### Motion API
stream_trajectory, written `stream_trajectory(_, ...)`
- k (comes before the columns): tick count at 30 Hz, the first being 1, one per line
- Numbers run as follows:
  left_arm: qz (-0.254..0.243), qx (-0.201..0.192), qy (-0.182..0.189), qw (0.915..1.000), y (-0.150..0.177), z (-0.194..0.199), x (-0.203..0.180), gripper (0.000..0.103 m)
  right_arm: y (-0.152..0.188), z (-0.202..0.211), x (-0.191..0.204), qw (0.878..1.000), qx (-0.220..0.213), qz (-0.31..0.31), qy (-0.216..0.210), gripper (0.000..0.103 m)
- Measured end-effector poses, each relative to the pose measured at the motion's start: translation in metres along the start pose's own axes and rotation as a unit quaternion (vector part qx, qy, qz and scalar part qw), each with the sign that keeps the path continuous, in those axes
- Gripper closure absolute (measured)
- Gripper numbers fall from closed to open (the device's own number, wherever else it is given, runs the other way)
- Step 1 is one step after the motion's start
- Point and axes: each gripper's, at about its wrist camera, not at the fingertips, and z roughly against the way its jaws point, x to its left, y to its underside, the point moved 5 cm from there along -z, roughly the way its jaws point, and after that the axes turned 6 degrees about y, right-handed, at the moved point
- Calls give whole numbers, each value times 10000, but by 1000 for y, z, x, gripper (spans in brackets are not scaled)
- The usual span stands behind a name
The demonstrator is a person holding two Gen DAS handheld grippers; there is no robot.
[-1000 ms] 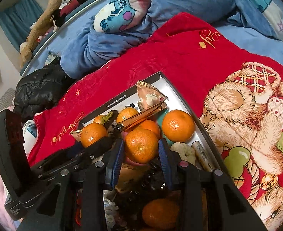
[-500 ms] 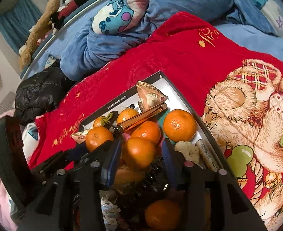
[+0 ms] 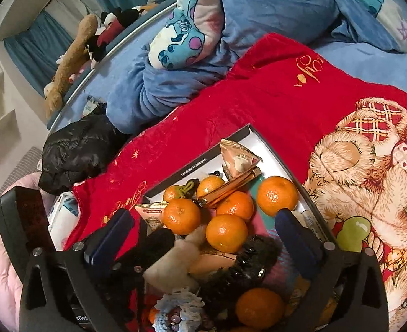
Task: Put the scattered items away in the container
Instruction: 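Open the left gripper to drop its mandarin while the right drops its mandarin into the box, then move both open grippers back to the loose items beside the box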
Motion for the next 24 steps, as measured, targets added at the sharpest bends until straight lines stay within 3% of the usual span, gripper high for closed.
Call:
stream_trajectory(6, 86, -65, -102, 9999, -2, 12, 6, 0, -4, 11, 9, 9997, -143, 180, 0, 0)
stream_trajectory(10, 32, -226, -223, 9995, -5, 45, 6, 0, -11, 33, 23, 9987, -432, 185, -200, 0)
stream_trajectory(16, 378, -778, -255, 9959, -10, 144, 16, 0, -11, 72, 65, 9961, -550, 114, -680, 0)
stream_trajectory(24, 119, -1239, -1030, 9869, 21, 297, 56, 0, 8, 141, 153, 9868, -965, 817, -1013, 0)
